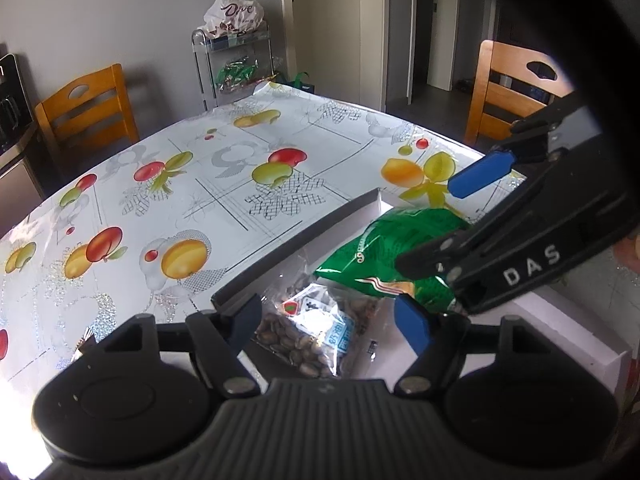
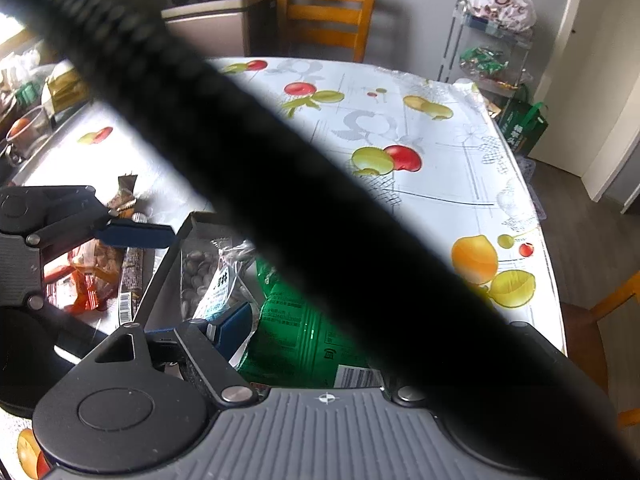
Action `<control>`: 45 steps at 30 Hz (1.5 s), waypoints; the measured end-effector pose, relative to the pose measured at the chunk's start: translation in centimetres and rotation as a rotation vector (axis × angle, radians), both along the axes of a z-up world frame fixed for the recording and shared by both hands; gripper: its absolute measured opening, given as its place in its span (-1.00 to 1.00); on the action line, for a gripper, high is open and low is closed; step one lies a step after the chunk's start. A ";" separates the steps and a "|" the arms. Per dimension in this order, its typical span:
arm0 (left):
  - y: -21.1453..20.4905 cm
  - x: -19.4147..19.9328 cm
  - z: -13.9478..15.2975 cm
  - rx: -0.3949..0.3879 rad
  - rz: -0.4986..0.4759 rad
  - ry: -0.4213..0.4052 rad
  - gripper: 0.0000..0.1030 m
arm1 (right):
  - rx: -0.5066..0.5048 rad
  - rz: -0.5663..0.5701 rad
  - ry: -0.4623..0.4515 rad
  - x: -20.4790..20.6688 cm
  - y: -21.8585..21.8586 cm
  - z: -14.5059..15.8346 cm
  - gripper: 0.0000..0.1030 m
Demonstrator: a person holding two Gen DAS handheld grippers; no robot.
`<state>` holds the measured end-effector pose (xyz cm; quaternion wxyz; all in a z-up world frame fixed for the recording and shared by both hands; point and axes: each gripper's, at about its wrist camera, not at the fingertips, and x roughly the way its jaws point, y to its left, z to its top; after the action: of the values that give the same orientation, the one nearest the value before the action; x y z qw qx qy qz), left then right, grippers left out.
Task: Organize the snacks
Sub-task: 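Release the green chip bag into the white box with the right tool while the left withdraws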
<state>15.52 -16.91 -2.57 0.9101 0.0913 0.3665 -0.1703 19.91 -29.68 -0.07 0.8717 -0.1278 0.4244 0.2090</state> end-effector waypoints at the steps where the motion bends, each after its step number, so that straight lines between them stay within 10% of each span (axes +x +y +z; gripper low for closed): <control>1: 0.0 -0.2 0.1 -0.001 -0.001 -0.004 0.43 | 0.004 -0.007 -0.001 -0.1 -0.1 0.2 0.57; 45: 10.7 -10.9 2.7 0.049 0.215 -0.020 0.50 | 0.053 0.161 -0.047 -5.3 9.0 2.8 0.57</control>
<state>4.61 -6.17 0.15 0.9242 0.0755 0.3692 -0.0617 14.56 -20.66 2.76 0.8649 -0.1431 0.3864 0.2866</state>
